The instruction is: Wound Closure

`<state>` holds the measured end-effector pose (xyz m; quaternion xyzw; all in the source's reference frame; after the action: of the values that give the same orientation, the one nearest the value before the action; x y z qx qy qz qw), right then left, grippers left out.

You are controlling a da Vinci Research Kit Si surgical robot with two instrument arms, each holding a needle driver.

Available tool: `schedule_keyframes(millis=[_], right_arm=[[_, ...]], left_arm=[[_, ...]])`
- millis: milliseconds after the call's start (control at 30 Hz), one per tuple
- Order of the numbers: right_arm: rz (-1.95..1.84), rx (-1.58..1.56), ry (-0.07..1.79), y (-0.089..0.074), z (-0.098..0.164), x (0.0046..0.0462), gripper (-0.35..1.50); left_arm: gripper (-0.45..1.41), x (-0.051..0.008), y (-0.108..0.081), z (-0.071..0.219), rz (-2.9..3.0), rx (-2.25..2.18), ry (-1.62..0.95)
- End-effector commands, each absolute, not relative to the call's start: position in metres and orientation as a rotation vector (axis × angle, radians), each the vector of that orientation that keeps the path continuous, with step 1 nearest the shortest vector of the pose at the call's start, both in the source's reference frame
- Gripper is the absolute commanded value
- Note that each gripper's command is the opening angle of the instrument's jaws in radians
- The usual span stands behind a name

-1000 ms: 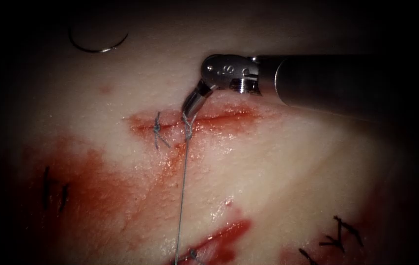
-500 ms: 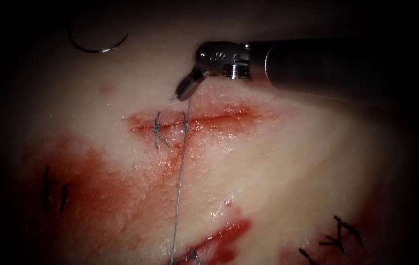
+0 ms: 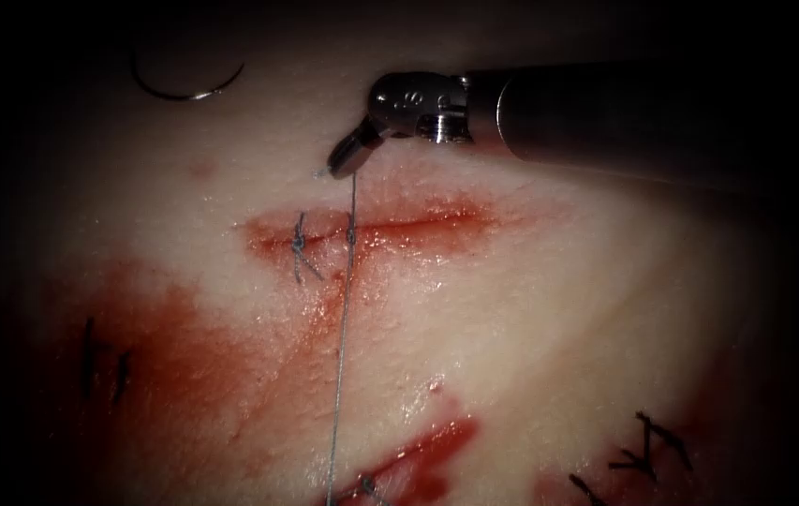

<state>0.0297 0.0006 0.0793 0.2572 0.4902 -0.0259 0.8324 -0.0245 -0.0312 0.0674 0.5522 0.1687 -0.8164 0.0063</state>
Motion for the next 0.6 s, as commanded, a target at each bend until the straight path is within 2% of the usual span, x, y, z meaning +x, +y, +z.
schedule_keyframes(millis=[33,233,267,300,367,400,500,600], right_arm=[[-0.061,0.545,1.046,0.001,0.080,0.0307,-0.35],[-0.052,0.553,1.086,0.000,0.080,0.0308,-0.35],[-0.032,0.536,1.098,0.000,0.079,0.0309,-0.25],[-0.019,0.518,1.106,-0.001,0.079,0.0309,0.21],[0.022,0.513,1.113,-0.001,0.079,0.0309,0.83],[0.053,0.510,1.124,-0.001,0.078,0.0308,1.06],[0.175,0.517,1.182,-0.001,0.077,0.0301,1.48],[0.247,0.539,1.293,0.000,0.076,0.0283,1.45]], left_arm=[[-0.45,-0.0251,-0.031,0.068,-2.546,1.730,0.531],[-0.45,-0.0251,-0.029,0.066,-2.555,1.728,0.508],[-0.45,-0.0253,-0.028,0.065,-2.558,1.715,0.453],[-0.45,-0.0253,-0.027,0.065,-2.557,1.711,0.436],[-0.45,-0.0256,-0.026,0.064,-2.553,1.723,0.384],[-0.45,-0.0257,-0.025,0.063,-2.552,1.737,0.357],[-0.45,-0.0260,-0.021,0.060,-2.531,1.727,0.246],[-0.45,-0.0262,-0.017,0.058,-2.507,1.728,0.170]])
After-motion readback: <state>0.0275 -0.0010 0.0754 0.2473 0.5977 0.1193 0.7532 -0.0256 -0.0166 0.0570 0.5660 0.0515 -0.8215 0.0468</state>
